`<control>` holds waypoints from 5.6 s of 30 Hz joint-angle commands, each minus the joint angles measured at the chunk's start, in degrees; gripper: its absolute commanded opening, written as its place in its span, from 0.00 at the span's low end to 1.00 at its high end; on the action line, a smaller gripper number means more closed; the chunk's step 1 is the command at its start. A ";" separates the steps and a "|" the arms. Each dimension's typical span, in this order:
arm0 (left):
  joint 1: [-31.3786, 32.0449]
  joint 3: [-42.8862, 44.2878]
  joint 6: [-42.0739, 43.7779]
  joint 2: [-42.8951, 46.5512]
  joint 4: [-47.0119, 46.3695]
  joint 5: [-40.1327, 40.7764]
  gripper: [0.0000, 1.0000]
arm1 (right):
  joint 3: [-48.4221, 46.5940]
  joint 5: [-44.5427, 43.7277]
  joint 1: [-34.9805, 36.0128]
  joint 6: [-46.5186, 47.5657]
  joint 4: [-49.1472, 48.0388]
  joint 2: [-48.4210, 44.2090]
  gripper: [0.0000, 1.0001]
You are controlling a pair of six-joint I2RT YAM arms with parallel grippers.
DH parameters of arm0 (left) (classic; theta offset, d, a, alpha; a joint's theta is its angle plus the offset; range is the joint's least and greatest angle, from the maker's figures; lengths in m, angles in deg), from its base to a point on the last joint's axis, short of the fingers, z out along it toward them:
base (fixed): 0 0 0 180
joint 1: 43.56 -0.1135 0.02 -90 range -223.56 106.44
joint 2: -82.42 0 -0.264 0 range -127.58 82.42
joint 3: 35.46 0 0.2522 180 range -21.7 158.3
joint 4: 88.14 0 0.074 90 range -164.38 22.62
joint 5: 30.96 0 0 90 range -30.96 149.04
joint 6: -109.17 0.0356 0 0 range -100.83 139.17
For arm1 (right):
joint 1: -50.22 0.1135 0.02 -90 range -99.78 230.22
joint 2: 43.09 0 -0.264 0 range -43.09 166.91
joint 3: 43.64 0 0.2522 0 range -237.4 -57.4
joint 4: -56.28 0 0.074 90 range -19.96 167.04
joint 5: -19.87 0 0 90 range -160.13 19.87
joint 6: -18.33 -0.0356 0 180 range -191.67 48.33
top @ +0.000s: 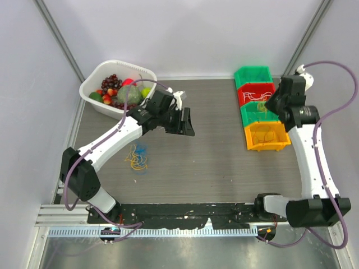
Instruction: Untangle the cables
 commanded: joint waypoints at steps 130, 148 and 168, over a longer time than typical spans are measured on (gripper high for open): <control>-11.30 -7.18 -13.14 46.48 20.41 67.62 0.00 | 29.40 -6.78 28.46 2.58 -13.30 8.34 0.01; -11.12 5.40 -10.94 38.84 13.20 38.02 0.00 | 10.42 22.62 31.88 18.84 -13.62 11.40 0.62; -11.21 48.82 6.99 27.76 14.26 42.32 0.00 | 27.90 8.61 29.86 2.32 -27.19 22.06 0.26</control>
